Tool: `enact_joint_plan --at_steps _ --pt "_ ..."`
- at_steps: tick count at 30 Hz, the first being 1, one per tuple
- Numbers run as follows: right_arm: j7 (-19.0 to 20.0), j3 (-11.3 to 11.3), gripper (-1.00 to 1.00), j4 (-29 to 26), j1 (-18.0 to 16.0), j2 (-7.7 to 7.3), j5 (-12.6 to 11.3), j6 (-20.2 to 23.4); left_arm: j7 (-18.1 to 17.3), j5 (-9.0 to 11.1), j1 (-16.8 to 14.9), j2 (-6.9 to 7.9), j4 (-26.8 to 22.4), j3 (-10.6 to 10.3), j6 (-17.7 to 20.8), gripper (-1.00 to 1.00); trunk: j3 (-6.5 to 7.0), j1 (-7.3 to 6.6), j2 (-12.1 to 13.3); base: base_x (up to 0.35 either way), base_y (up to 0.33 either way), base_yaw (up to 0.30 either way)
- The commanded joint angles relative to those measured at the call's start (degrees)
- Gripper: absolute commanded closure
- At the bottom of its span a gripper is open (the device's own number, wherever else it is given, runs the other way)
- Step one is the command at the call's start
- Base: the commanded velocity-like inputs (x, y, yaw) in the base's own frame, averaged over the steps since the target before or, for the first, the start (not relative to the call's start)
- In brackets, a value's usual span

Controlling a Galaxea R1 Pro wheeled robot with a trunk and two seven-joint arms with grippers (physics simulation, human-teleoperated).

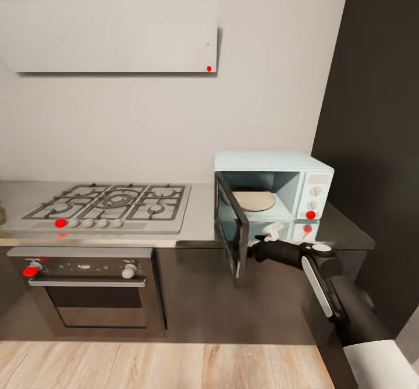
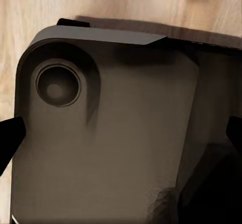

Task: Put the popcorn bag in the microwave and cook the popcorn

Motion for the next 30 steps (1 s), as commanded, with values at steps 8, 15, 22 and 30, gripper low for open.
enact_joint_plan --at_steps 8,15,22,30 --pt "0.07 -0.14 -1.0 -0.21 -0.05 -0.49 -0.5 0.45 -0.01 0.43 -0.01 -0.01 -0.01 0.01 -0.13 -1.0 -0.06 0.0 -0.03 0.0 0.307 0.0" --pt "0.16 -0.24 -1.0 -0.15 -0.05 -0.61 -0.42 0.37 0.01 0.43 -0.01 -0.01 -0.01 0.02 -0.12 -1.0 -0.06 0.0 -0.03 0.0 0.271 0.0" --pt "-1.32 -9.52 -1.0 2.14 0.02 -0.96 2.19 -0.11 0.03 0.51 -0.01 0.07 -0.09 0.06 -0.14 -1.0 -0.07 0.0 -0.04 0.0 0.0 0.0" --pt "-1.56 -10.95 -1.0 2.48 0.02 -2.35 2.29 -0.11 0.07 0.51 -0.01 0.07 -0.1 0.06 -0.14 -1.0 -0.07 0.0 -0.04 0.0 0.0 0.0"
